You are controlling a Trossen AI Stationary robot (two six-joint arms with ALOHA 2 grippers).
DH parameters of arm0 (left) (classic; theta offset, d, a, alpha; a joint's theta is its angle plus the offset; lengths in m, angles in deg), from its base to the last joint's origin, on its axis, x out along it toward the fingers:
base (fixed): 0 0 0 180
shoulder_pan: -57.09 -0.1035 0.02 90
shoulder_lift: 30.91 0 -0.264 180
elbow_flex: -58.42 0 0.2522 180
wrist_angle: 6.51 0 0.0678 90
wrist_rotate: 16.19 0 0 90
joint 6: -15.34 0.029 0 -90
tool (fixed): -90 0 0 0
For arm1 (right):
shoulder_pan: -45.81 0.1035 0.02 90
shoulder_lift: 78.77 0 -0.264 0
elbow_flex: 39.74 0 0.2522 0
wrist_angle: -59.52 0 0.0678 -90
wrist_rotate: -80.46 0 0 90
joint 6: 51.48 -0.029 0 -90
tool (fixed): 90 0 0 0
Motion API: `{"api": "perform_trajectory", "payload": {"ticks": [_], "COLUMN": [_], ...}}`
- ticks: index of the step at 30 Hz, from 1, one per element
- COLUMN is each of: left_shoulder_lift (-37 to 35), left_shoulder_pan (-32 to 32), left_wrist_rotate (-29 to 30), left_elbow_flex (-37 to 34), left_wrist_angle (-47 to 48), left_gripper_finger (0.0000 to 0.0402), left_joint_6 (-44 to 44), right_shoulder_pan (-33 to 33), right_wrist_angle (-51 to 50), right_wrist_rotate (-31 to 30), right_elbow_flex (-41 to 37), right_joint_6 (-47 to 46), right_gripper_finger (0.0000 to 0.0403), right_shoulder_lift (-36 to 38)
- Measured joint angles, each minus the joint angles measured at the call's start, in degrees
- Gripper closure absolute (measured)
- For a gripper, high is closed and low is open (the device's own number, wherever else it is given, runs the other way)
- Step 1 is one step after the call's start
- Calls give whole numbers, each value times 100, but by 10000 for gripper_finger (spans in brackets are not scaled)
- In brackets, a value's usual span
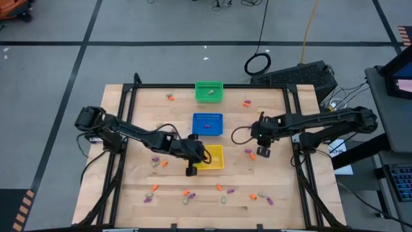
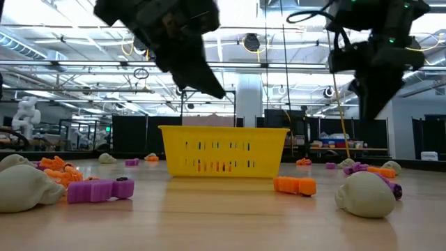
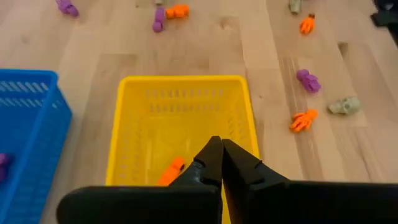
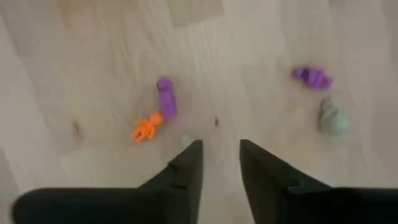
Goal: Sort Halloween decoration
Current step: Put the white skull toy into the green bin
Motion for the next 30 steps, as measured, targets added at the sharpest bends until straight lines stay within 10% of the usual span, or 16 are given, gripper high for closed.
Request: {"api": "perform_trajectory", "payload": {"ticks": [11,30], "left_shoulder_lift": [-778,-815], "left_shoulder_pan": [-124,-354], "left_wrist_rotate": [2,10], "left_elbow_flex": [-1450,-2263], "left_wrist_angle": [-1871,-3194], "left_gripper_finger": [394,394], "left_joint_6": [231,78], "right_shoulder_pan": [390,442], "right_wrist_angle": [226,669], "right_wrist_rotate": [234,332], "right_elbow_flex": [-323,-422], "right_joint_6": [-575,-128], "right_gripper_finger": [200,196], "right_shoulder_lift": [2,-1197]}}
